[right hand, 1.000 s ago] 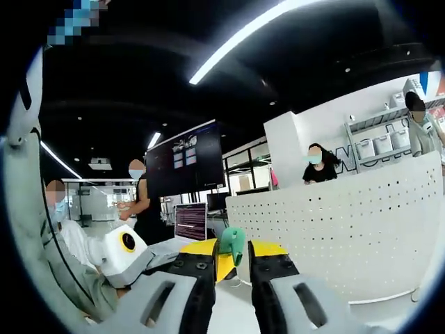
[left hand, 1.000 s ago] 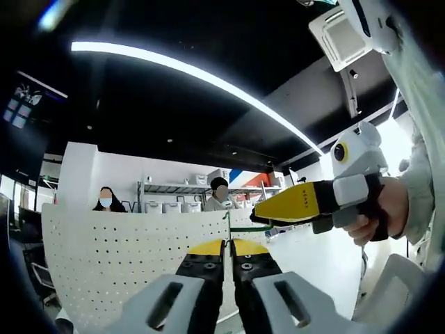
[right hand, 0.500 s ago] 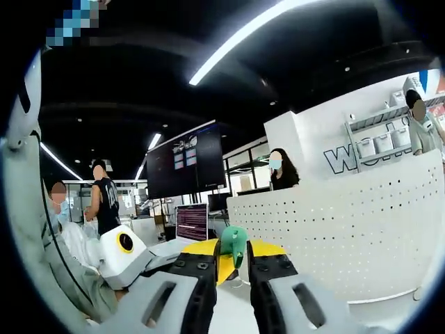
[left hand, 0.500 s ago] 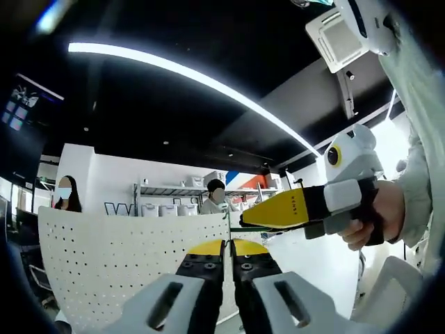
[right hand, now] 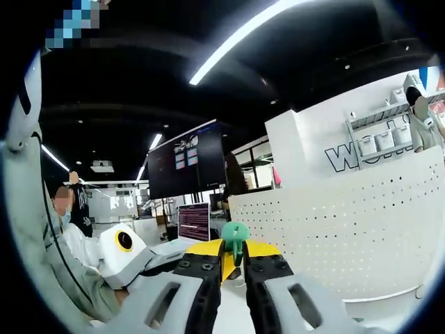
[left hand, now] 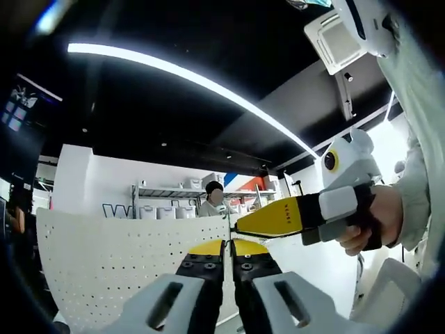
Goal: Insert the hook assembly into the mounting plate slot until the hook locks in place.
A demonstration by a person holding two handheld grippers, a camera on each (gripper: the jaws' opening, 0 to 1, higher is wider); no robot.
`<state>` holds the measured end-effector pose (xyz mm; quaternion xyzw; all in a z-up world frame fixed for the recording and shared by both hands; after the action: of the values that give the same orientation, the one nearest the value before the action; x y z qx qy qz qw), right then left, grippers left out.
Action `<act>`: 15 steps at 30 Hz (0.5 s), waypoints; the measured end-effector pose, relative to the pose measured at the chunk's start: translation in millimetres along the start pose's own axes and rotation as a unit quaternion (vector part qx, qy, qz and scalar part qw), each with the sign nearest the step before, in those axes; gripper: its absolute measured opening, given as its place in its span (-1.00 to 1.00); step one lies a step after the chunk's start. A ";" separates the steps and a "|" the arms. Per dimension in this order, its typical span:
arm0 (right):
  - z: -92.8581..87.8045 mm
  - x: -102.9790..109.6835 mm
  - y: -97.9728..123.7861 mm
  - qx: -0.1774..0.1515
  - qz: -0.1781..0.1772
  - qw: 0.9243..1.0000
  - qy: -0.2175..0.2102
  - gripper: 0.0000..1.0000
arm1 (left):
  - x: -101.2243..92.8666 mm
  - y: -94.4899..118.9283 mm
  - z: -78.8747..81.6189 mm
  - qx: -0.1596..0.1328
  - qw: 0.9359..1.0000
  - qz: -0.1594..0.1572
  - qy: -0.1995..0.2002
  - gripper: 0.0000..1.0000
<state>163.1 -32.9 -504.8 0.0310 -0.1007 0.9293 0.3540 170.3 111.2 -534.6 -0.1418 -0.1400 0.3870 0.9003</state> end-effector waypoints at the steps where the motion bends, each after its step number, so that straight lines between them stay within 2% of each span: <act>1: -0.1 -0.2 0.1 0.000 -0.001 1.000 0.002 -0.83 | -0.8 -0.2 0.4 0.000 1.000 -0.003 -0.002 -0.93; 15: -1.3 0.7 2.9 -0.003 0.001 1.000 0.007 -0.94 | -4.7 -0.1 3.6 -0.004 1.000 -0.009 -0.003 -0.93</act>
<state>160.7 -34.3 -506.4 0.0234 -0.1014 0.9295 0.3538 165.9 108.2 -531.9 -0.1428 -0.1458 0.3785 0.9028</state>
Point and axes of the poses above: the point that each gripper's makers call its tool centre point, and the gripper's own axes: y roughly backward along the fingers, x roughly to its left, z roughly out of its top, the point moved 10 cm from there along y, roughly backward along the fingers, and after that the axes turned 1 degree about y, right-handed, at the moved point
